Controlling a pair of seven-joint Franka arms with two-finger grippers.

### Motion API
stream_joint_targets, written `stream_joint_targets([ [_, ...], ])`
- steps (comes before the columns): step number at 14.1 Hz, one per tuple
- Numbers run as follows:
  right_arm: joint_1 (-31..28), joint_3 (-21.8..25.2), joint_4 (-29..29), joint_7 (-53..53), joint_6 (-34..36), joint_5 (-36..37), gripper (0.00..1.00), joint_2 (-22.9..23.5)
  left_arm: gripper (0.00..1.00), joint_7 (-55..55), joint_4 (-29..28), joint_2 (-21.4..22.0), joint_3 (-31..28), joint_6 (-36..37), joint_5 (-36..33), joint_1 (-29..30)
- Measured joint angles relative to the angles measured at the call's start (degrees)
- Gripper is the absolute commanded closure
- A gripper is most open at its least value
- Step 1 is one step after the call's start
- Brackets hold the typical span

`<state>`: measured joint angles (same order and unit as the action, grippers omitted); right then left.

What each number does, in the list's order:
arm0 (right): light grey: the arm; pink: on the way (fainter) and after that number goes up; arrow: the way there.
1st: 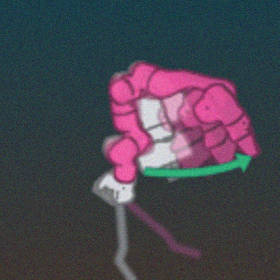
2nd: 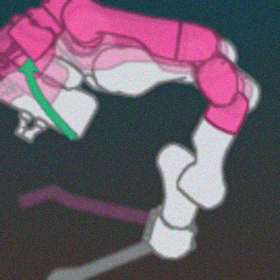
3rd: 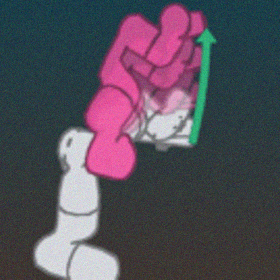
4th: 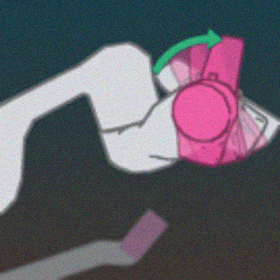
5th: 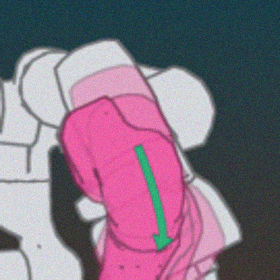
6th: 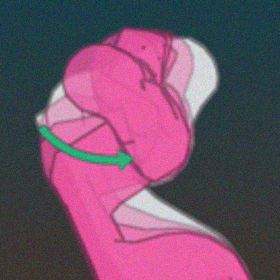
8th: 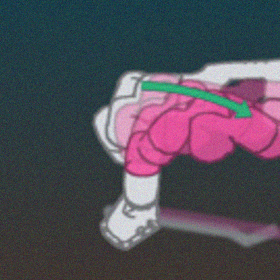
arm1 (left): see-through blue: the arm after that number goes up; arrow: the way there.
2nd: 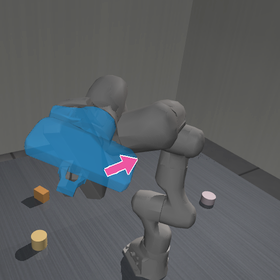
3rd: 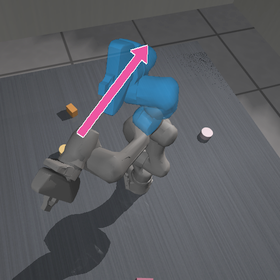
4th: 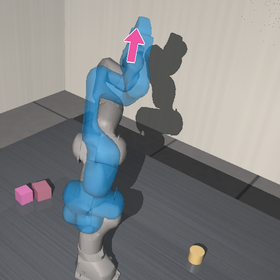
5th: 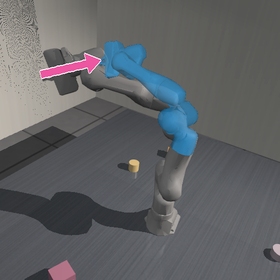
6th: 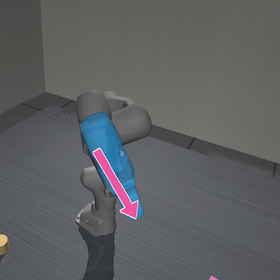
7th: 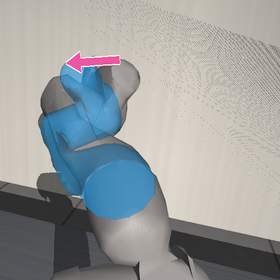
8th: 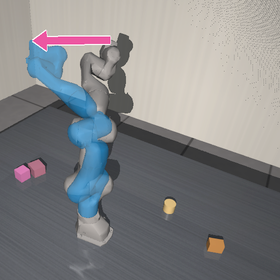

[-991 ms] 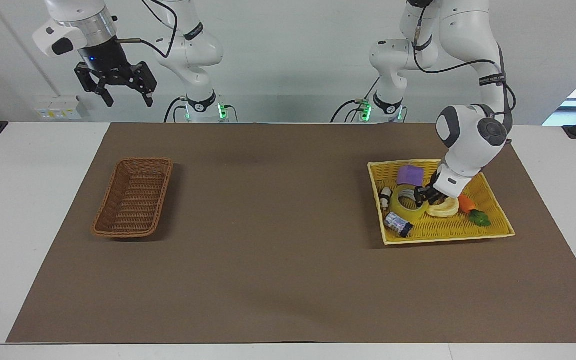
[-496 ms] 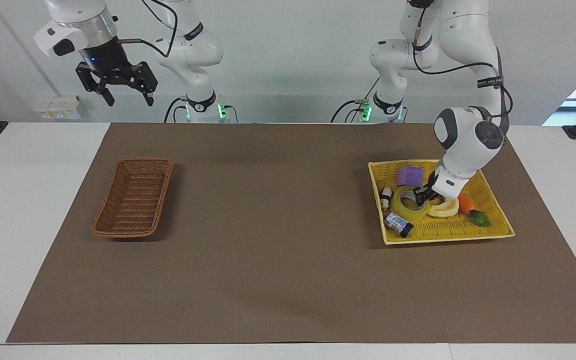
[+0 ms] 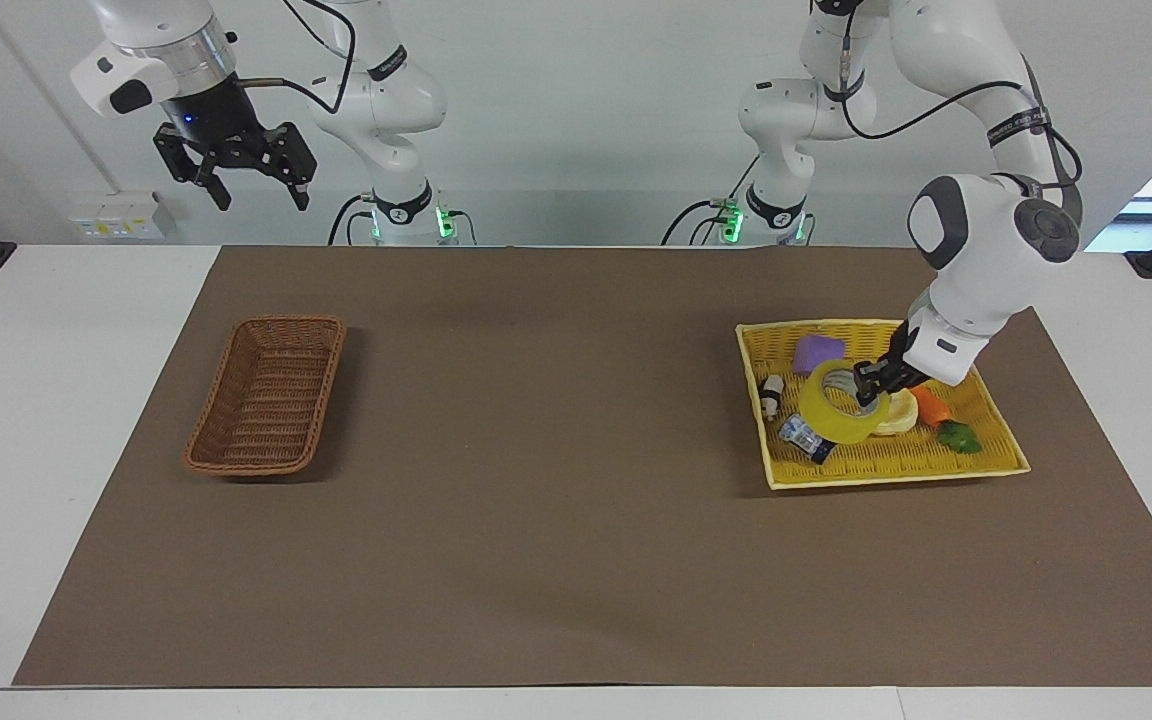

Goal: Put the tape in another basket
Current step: 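Reach the left gripper into the yellow basket and grasp the yellow tape roll, then lift the tape with the left gripper while the right gripper approaches it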

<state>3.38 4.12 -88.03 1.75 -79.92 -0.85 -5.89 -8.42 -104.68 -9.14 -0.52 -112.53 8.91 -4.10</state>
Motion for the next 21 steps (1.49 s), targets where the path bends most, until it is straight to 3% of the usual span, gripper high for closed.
stream_joint_targets([
  [7,1.21,-0.72,-3.56,-0.67,-0.72,-0.55,0.0,-0.41,1.0,-0.02,2.17,0.01,4.34,2.04,10.07,-2.96],
  [12,4.79,-0.85,-12.99,-1.23,-10.47,-5.74,0.0,-0.21,1.0,-0.06,2.21,0.02,4.8,1.06,20.69,-10.88],
  [16,9.01,-0.94,-21.44,-1.22,-20.82,-14.46,0.0,1.38,1.0,-0.3,2.12,-0.15,5.03,-4.27,26.2,-18.88],
  [21,9.11,-0.64,-23.03,-1.24,-22.71,-29.5,0.0,5.18,1.0,-0.59,1.55,-0.58,5.07,-9.81,29.04,-25.94],
])
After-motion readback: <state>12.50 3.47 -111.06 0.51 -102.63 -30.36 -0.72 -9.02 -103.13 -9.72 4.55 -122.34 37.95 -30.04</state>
